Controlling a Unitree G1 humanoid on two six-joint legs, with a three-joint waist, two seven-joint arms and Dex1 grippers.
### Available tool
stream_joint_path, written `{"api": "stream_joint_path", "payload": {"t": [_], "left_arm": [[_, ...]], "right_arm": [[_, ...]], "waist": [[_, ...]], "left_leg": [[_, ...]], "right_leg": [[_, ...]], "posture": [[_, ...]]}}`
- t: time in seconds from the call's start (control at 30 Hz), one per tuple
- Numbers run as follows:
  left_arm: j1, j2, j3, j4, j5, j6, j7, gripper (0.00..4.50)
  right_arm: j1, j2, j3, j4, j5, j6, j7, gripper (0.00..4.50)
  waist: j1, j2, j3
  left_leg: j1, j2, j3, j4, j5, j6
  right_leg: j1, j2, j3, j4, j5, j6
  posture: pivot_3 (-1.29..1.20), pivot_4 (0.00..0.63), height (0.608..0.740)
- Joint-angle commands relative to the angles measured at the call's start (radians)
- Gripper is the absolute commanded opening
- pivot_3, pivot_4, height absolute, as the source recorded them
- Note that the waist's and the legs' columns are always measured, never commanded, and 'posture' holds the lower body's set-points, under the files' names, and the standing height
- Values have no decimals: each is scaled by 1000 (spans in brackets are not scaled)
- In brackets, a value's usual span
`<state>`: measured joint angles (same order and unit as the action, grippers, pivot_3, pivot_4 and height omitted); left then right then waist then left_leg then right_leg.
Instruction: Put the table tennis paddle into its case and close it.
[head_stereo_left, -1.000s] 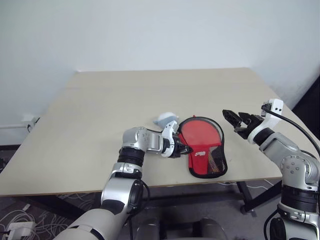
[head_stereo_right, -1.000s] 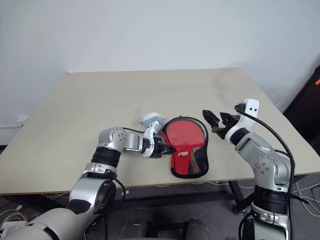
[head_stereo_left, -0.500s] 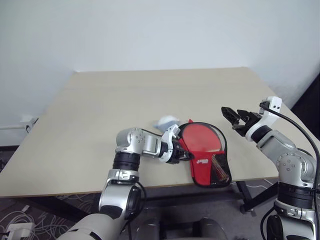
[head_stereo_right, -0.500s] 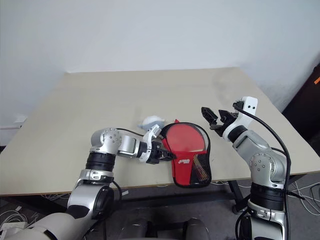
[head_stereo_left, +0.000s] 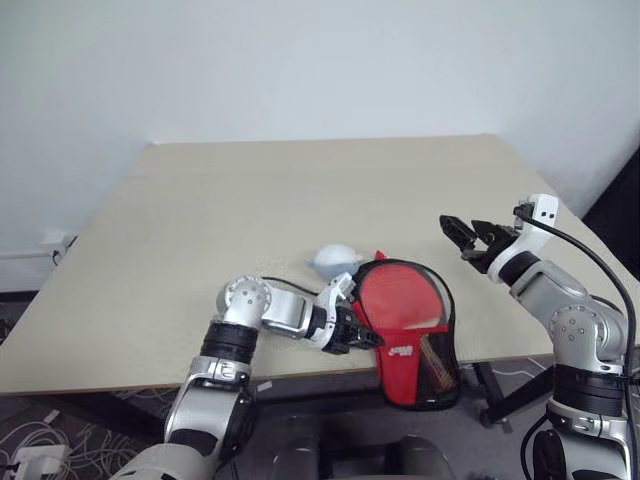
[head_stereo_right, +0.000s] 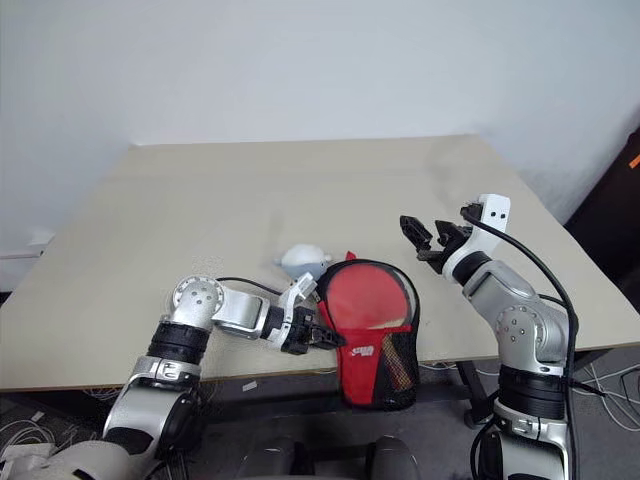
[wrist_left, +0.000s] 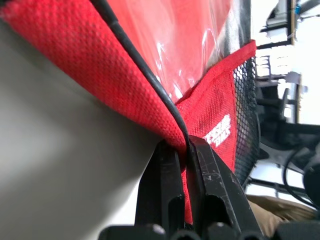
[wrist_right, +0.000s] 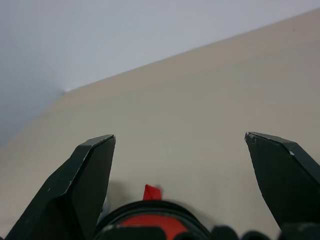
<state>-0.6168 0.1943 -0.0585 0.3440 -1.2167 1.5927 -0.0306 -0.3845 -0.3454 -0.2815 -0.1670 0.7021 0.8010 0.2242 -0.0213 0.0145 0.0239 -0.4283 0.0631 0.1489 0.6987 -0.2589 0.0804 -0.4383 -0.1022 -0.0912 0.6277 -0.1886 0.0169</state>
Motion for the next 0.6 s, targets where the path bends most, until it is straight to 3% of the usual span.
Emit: {"api": "stream_joint_path", "payload": {"t": [0.03, 0.13, 0.4, 0.6], "left_arm": [[1, 8, -30, -27, -151, 22, 92, 18], [3, 0, 5, -17, -185, 22, 171, 18], [-7, -60, 200, -29, -35, -19, 324, 18], [-1, -91, 263, -88, 18, 4, 330, 1709]], "right_arm": [[-31, -6, -3, -18, -6, -23, 13, 4500], [-32, -11, 1, -15, -12, -27, 15, 4500], [-16, -8, 40, -15, -89, -110, 44, 4500], [-20, -4, 49, -3, -112, -120, 54, 4500]], "waist": [[0, 0, 0], [0, 0, 0], [-1, 0, 0], [-3, 0, 0]], "left_leg": [[0, 0, 0, 0, 0, 0], [0, 0, 0, 0, 0, 0], [1, -1, 1, 0, 0, -1], [1, -1, 2, 0, -1, -5]], "right_leg": [[0, 0, 0, 0, 0, 0], [0, 0, 0, 0, 0, 0], [1, 0, -1, -1, 0, 1], [2, 0, -1, 0, 0, 0]], "posture": [[0, 0, 724], [0, 0, 724], [0, 0, 724], [0, 0, 724]]}}
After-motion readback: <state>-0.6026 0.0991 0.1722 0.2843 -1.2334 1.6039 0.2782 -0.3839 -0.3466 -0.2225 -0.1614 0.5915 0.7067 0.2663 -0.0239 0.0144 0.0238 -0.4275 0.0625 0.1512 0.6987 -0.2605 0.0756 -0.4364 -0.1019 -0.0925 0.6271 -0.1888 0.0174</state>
